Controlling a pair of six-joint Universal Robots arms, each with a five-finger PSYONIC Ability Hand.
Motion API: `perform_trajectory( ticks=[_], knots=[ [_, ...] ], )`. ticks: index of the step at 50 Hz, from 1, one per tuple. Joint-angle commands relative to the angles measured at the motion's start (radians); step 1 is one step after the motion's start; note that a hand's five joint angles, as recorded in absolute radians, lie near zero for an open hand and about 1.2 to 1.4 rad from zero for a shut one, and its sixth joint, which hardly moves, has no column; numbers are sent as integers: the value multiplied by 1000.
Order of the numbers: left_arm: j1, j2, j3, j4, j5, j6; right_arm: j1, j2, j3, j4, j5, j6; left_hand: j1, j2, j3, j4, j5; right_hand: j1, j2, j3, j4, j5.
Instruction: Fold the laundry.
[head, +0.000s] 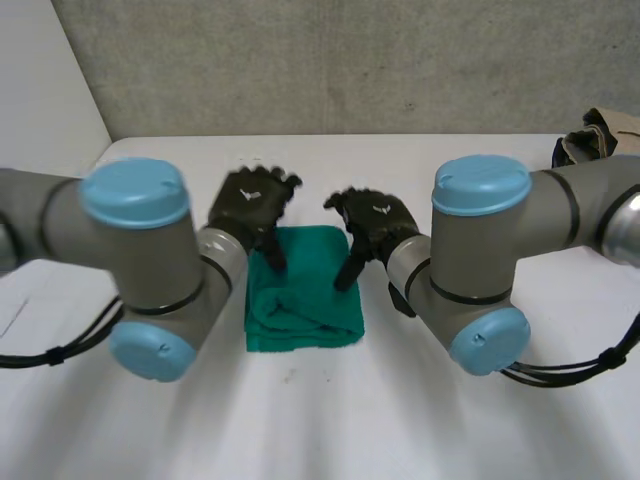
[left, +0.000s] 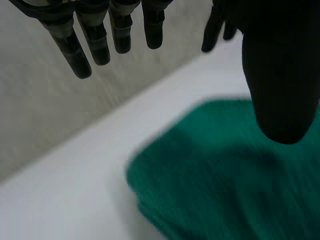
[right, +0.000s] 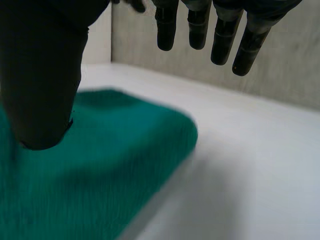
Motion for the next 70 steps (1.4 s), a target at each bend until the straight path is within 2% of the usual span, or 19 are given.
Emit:
perform_trajectory(
  ticks=[1,7,11,17,23,27,30,31,33,34,37,40,49,53,59,64,66,69,70],
  knots=[
    [4,-118,62,-179,-105,19,-4,132,-100,87,-41,-4,27,26,18,25,10,-41,-47,-37,-62,-67],
    [5,-117,4,-207,-186,109,8,175,-129,104,-61,-52,24,23,15,23,7,-41,-47,-37,-62,-67],
    [1,-106,-47,-176,-192,184,16,177,-129,104,-40,-164,16,14,6,14,-2,-41,-47,-37,-62,-67],
    [-12,-8,-57,-99,-185,192,25,85,-74,81,12,-293,4,2,-6,2,-14,-41,-47,-37,-62,-67],
    [-13,110,-50,-15,-143,185,54,-109,183,-194,40,-374,-8,-10,-18,-10,-26,-41,-47,-37,-62,-67],
    [5,170,-39,17,-21,186,98,-183,340,-337,45,-458,18,17,9,17,1,-41,-47,-37,-62,-67],
    [19,185,-8,0,131,183,129,-187,389,-374,45,-484,42,40,32,40,24,-41,-47,-37,-62,-67],
    [27,191,-2,-35,230,183,150,-181,408,-379,43,-487,51,49,41,49,33,-41,-47,-37,-62,-67],
    [37,194,7,-79,326,178,169,-165,414,-384,43,-489,48,46,38,46,30,-41,-47,-37,-62,-67],
    [50,198,13,-120,419,172,183,-124,414,-387,37,-487,42,40,32,40,24,-41,-47,-37,-62,-67],
    [76,211,30,-196,554,151,194,-62,392,-391,38,-491,39,37,29,37,21,-41,-47,-37,-62,-67],
    [79,216,39,-222,605,122,194,-15,350,-413,43,-494,30,29,21,28,13,-41,-47,-37,-62,-67],
    [79,216,38,-222,602,99,192,85,231,-450,74,-498,30,29,20,28,12,17,11,21,-5,-10],
    [76,216,28,-221,602,97,192,105,184,-454,72,-498,33,32,23,31,15,342,336,346,320,315],
    [77,216,28,-221,602,97,192,137,127,-451,75,-498,36,35,26,34,18,363,357,367,341,336],
    [79,219,28,-221,602,94,184,175,87,-439,66,-500,36,35,26,34,18,630,624,634,609,603],
    [79,221,28,-221,602,94,184,175,87,-436,66,-500,36,35,26,34,18,616,610,620,594,589],
    [80,224,27,-221,602,94,183,166,96,-422,75,-498,39,37,29,37,21,230,223,234,208,203],
    [80,225,27,-221,601,94,183,153,105,-401,77,-492,42,40,32,40,24,-19,-25,-15,-41,-46]
  ],
)
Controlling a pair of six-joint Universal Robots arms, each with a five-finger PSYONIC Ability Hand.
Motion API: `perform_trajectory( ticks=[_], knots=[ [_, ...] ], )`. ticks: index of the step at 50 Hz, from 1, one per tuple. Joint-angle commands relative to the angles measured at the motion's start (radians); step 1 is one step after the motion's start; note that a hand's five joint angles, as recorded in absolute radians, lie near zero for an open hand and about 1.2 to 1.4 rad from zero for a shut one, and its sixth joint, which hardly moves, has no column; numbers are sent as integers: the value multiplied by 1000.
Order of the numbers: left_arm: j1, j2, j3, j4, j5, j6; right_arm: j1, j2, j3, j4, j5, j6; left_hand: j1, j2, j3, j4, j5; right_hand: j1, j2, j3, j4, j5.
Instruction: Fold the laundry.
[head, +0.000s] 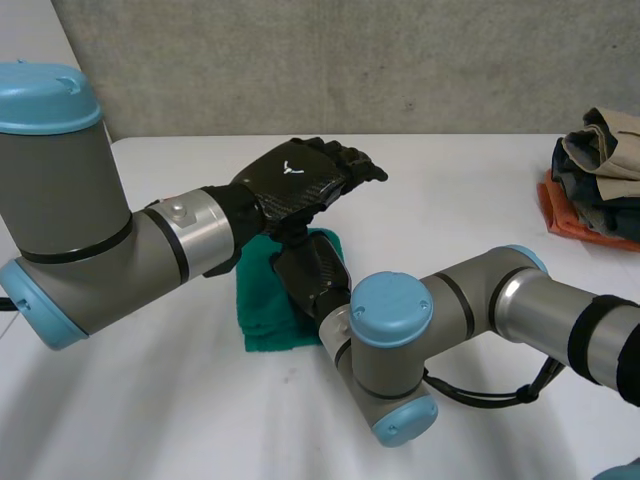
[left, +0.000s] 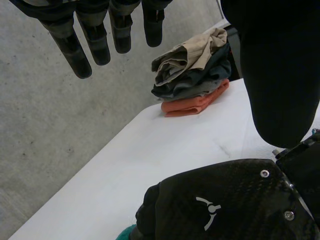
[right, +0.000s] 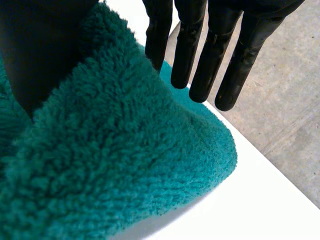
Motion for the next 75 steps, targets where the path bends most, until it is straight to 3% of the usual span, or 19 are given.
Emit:
perform_trajectory(
  ticks=[1,13,32,42,48,49,54,63,75],
  knots=[
    [2,8,-2,0,-1,0,-5,-21,14,54,10,9,55,38,32,39,28,-457,-507,-504,-502,-465],
    [2,16,-13,0,0,0,-8,-124,104,117,-5,82,55,38,32,39,28,-457,-507,-504,-502,-465],
    [5,16,-35,0,2,0,-14,10,-34,109,7,49,55,38,32,39,28,-446,-497,-493,-492,-455],
    [10,28,-39,0,2,-2,-26,57,-131,109,8,26,53,35,29,37,25,-323,-374,-370,-369,-332],
    [20,45,-50,0,2,-2,-29,85,-169,109,4,21,53,35,29,36,25,-24,-75,-71,-70,-33],
    [22,48,-51,0,3,-2,-29,94,-178,109,-1,21,53,35,29,36,25,197,147,150,151,189],
    [30,59,-53,0,3,-3,-49,94,-187,112,-1,21,53,35,29,36,25,748,697,701,702,739],
    [47,76,-59,0,2,-11,-90,-18,-71,120,-15,20,53,35,29,36,25,765,714,718,719,757],
    [50,100,-62,0,3,-37,-319,-200,150,117,-50,-71,50,33,26,34,22,765,714,718,719,757]
  ],
)
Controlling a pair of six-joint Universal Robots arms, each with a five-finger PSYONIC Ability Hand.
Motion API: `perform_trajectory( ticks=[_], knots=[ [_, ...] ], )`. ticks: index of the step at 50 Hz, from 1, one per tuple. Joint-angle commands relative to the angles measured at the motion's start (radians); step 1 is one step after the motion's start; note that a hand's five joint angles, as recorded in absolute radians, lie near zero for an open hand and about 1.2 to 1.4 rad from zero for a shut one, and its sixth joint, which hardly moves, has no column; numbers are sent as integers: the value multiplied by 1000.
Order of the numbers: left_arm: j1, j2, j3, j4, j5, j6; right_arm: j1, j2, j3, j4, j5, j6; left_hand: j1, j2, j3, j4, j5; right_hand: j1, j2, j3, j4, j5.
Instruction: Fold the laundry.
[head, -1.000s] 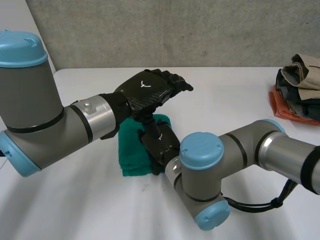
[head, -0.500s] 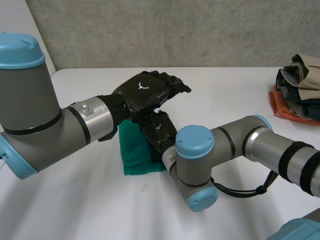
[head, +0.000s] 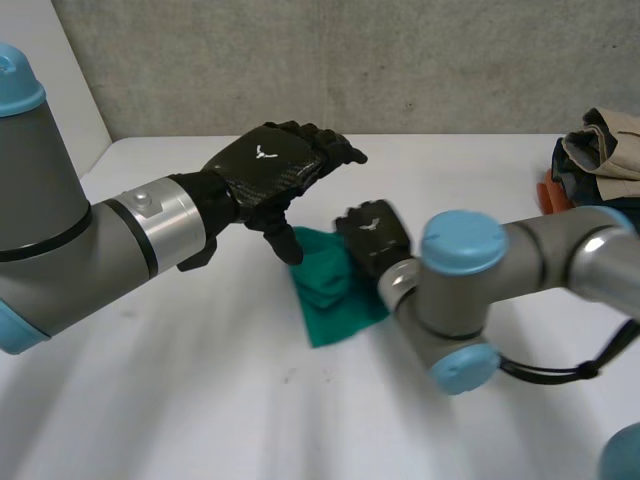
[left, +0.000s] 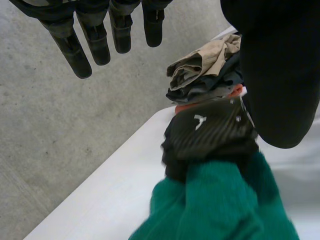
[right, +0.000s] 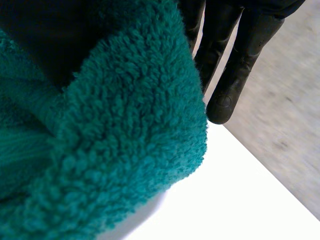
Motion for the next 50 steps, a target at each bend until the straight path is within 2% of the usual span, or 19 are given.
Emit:
perform_trajectory(
  ticks=[1,3,4,5,7,12,21,30,50],
  knots=[
    [1,6,-9,0,0,-9,-129,-90,128,1,-25,-59,50,33,26,33,22,405,218,228,210,284],
    [2,6,-18,2,0,-9,-143,-103,157,1,-45,-64,50,33,26,33,22,405,218,228,210,284],
    [1,8,-21,2,0,-9,-155,-112,185,4,-68,-66,50,33,26,33,22,31,-156,-146,-164,-90],
    [1,8,-26,2,0,-9,-160,-118,199,7,-77,-66,50,33,26,33,22,-226,-413,-403,-420,-346],
    [1,9,-28,2,0,-9,-164,-135,223,9,-88,-69,50,33,26,33,22,-579,-766,-756,-774,-700],
    [-1,13,-43,2,2,-9,-173,-205,311,12,-128,-70,50,33,26,33,22,-809,-996,-986,-1004,-930],
    [-6,13,-48,2,3,-9,-193,-205,366,3,-157,-102,50,33,26,33,22,-817,-1004,-994,-1012,-938],
    [-9,11,-58,2,5,-9,-196,-132,341,-10,-148,-161,50,33,26,33,22,-817,-1004,-994,-1012,-938],
    [-10,17,-63,3,5,-11,-183,-55,217,-74,-140,-156,44,27,20,27,17,-817,-1004,-994,-1012,-938]
  ],
)
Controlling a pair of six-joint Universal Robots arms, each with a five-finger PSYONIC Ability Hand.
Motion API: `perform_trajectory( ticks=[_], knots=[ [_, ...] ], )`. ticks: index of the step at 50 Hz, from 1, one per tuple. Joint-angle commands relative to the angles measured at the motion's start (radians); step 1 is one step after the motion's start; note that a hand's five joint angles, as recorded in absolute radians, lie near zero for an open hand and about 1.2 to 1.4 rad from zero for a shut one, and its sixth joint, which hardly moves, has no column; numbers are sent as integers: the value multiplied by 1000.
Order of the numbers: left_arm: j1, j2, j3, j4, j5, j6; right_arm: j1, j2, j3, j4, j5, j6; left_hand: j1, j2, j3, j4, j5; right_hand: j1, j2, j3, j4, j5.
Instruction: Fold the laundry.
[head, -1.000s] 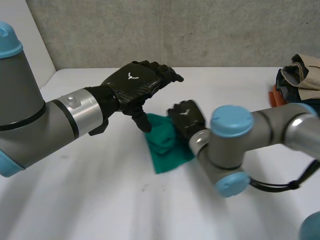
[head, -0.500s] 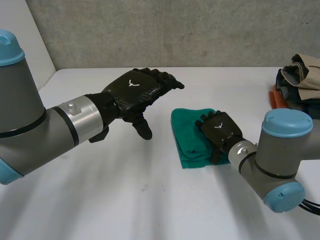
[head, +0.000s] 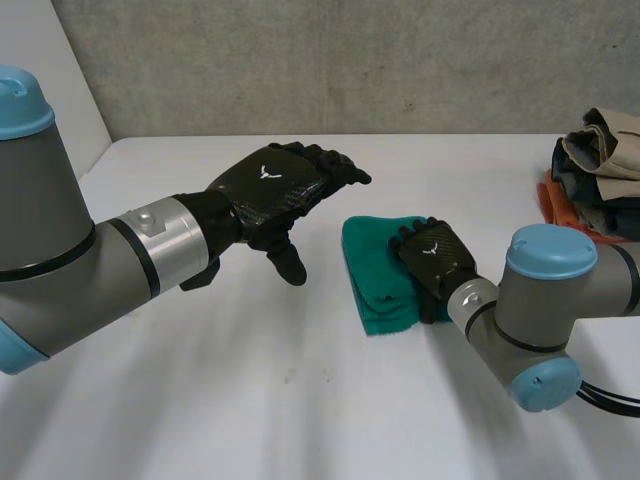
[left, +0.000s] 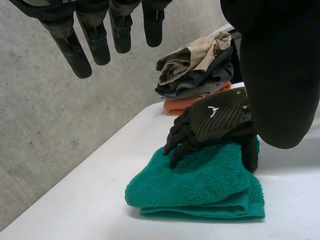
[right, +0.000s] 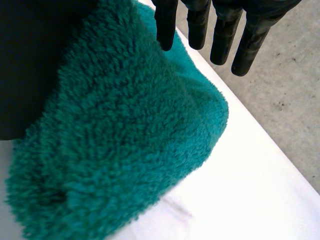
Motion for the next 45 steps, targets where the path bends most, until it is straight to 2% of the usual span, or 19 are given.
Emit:
perform_trajectory(
  ticks=[1,6,10,11,15,19,25,29,35,40,45],
  knots=[
    [1,6,-4,-2,0,-2,4,42,-62,-2,1,4,44,27,20,28,17,-45,-50,-38,-67,-61],
    [2,14,-10,-2,0,-2,4,78,-103,-8,1,6,41,24,17,25,14,129,124,136,108,113],
    [4,17,-18,-2,0,-2,4,105,-135,-17,1,12,41,24,17,25,14,481,476,488,460,465],
    [4,16,-19,-2,0,-2,4,107,-145,-23,3,16,41,24,17,25,14,689,683,695,667,672],
    [6,17,-21,-2,0,-2,3,93,-151,-51,4,23,41,24,17,25,14,1027,1022,1034,1006,1011],
    [7,28,-21,0,0,-2,1,56,-180,-80,6,59,41,24,17,25,14,1176,1171,1183,1155,1160],
    [10,52,-19,3,0,-2,-20,19,-279,-92,1,93,41,24,17,25,14,1177,1171,1183,1155,1160],
    [12,69,-19,3,0,-3,-92,-1,-402,-135,-6,110,41,24,17,25,14,1177,1171,1183,1155,1160],
    [7,74,-21,3,0,-26,-232,-30,-574,-312,-20,246,44,27,20,28,17,1177,1171,1183,1155,1160],
    [1,89,-24,5,0,-46,-358,-28,-657,-358,-42,328,44,27,20,28,17,1177,1171,1183,1155,1160],
    [-2,97,-25,5,0,-48,-494,-16,-657,-370,-109,375,44,27,20,28,17,1177,1171,1183,1155,1160]
  ],
)
